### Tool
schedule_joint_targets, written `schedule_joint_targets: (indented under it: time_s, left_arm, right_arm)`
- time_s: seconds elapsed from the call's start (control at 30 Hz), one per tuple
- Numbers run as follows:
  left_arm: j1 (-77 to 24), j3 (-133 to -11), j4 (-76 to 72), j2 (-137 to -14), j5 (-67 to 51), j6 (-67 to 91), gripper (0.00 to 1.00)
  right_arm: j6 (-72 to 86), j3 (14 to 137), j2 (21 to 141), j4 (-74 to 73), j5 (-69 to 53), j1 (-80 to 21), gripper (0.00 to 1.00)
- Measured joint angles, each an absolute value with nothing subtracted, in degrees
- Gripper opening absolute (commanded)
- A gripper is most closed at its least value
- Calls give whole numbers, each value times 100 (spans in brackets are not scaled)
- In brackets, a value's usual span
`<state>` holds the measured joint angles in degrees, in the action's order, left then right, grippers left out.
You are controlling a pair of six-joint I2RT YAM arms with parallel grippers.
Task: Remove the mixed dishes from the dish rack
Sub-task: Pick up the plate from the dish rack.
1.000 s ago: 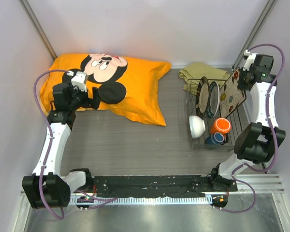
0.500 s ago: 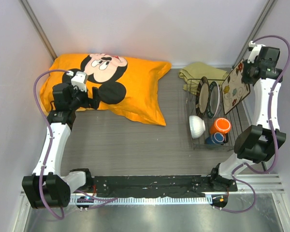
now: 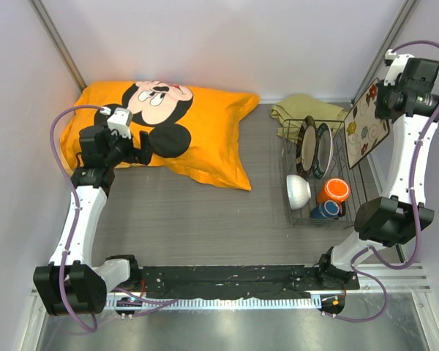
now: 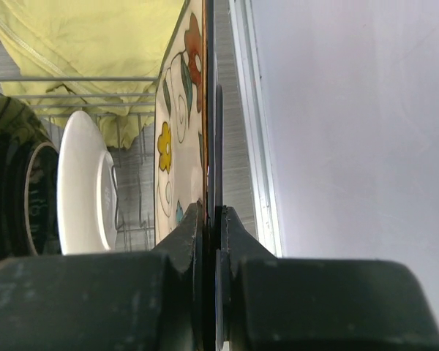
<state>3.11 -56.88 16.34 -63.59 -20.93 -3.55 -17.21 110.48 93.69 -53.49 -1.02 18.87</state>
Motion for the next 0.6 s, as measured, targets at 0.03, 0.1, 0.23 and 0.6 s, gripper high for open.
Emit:
schedule_joint_targets:
  time_s: [0.03, 0.1, 0.23, 0.6]
  left_arm:
    - [311, -5693, 1634, -6359, -2145, -329, 100]
    - [311, -5717, 1636, -6357, -2322, -235, 100]
    - [311, -5852, 1673, -6329, -2692, -10, 100]
    - [311, -6169, 1313, -6180, -4272, 1232, 100]
  right_arm:
    - [-1723, 11201, 9369, -5452, -117, 1887, 1]
    - [-1717, 11524, 9369, -5658, -191, 1887, 1]
    - [-1667, 12252, 9369, -6064, -436, 1887, 1]
    - [-1179, 12656, 9043, -6482, -1964, 1802, 1]
